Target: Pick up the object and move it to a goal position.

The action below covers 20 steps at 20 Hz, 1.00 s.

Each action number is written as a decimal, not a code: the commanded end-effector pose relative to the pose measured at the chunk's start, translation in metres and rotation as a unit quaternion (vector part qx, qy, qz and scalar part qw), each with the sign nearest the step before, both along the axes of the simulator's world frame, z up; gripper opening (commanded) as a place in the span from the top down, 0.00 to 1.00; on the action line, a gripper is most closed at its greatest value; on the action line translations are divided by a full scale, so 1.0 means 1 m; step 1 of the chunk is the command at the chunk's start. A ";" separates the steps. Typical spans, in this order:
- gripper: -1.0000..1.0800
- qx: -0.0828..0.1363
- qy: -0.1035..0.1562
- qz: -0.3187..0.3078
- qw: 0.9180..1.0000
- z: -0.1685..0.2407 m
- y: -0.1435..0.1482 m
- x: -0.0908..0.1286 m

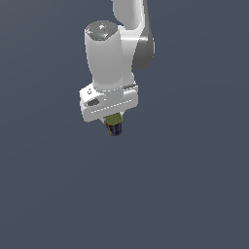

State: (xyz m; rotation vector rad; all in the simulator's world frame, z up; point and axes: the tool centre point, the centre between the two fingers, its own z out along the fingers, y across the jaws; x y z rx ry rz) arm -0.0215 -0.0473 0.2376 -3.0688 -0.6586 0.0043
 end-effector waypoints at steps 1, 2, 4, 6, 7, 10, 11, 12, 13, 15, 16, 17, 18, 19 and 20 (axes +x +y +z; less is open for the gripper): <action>1.00 0.000 -0.002 0.000 1.000 0.027 -0.005 0.007; 1.00 0.000 -0.002 0.000 1.000 0.037 -0.007 0.009; 1.00 0.000 -0.002 0.000 1.000 0.056 -0.011 0.015; 1.00 0.000 -0.002 0.000 1.000 0.075 -0.015 0.020; 1.00 0.000 -0.002 0.000 1.000 0.084 -0.017 0.022; 1.00 0.000 -0.002 0.000 1.000 0.109 -0.022 0.030; 1.00 0.000 -0.002 0.000 1.000 0.117 -0.024 0.032; 1.00 -0.001 -0.002 0.000 1.000 0.124 -0.026 0.034; 1.00 -0.001 -0.002 0.000 1.000 0.131 -0.027 0.036; 1.00 -0.001 -0.002 0.000 1.000 0.143 -0.030 0.040; 1.00 -0.001 -0.002 -0.001 1.000 0.148 -0.031 0.042; 1.00 -0.001 -0.002 -0.001 1.000 0.153 -0.032 0.043; 1.00 -0.001 -0.002 -0.001 1.000 0.157 -0.033 0.045; 1.00 -0.001 -0.002 -0.001 1.000 0.161 -0.034 0.046; 1.00 -0.001 -0.002 -0.001 1.000 0.165 -0.034 0.047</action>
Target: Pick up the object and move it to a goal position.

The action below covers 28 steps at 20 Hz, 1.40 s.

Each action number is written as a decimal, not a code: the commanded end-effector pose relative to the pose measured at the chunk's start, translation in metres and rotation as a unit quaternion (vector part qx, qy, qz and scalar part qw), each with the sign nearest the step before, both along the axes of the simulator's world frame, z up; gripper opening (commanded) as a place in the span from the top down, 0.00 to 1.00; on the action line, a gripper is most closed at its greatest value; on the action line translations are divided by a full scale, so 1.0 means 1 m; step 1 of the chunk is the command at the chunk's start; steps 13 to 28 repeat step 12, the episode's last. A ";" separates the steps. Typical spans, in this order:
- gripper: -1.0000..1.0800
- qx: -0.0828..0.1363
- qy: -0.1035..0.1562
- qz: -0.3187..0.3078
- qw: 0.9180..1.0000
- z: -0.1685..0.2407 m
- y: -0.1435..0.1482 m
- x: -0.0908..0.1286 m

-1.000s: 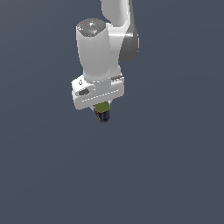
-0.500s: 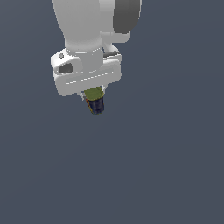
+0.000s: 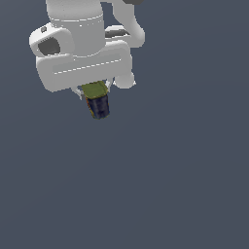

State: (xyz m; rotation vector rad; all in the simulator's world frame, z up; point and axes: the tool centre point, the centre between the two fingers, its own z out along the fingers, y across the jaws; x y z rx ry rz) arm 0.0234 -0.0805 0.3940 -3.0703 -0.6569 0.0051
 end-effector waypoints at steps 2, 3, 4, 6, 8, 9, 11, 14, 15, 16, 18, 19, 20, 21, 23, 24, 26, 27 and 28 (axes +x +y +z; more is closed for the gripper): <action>1.00 0.000 -0.002 0.000 1.000 0.015 -0.003 0.004; 1.00 -0.001 -0.002 0.000 1.000 0.017 -0.003 0.005; 1.00 -0.001 -0.002 0.000 1.000 0.020 -0.004 0.006; 1.00 -0.001 -0.002 0.000 1.000 0.023 -0.004 0.008; 1.00 -0.001 -0.002 0.000 1.000 0.025 -0.005 0.009; 1.00 -0.001 -0.002 0.000 1.000 0.026 -0.005 0.009; 1.00 -0.001 -0.002 0.000 1.000 0.027 -0.005 0.009; 1.00 -0.001 -0.002 0.000 1.000 0.027 -0.005 0.010; 1.00 -0.001 -0.002 0.000 1.000 0.027 -0.005 0.010; 1.00 -0.001 -0.002 0.000 1.000 0.027 -0.005 0.010; 1.00 -0.001 -0.002 0.000 1.000 0.027 -0.005 0.010; 1.00 -0.001 -0.002 0.000 1.000 0.027 -0.005 0.010; 1.00 -0.001 -0.002 0.000 1.000 0.027 -0.005 0.010; 1.00 -0.001 -0.002 0.000 1.000 0.027 -0.005 0.010; 1.00 -0.001 -0.002 0.000 1.000 0.027 -0.005 0.010; 1.00 -0.001 -0.002 0.000 1.000 0.027 -0.005 0.010; 1.00 -0.001 -0.002 0.000 1.000 0.027 -0.005 0.010; 1.00 -0.001 -0.002 0.000 1.000 0.027 -0.005 0.010; 1.00 -0.001 -0.002 0.000 1.000 0.027 -0.005 0.010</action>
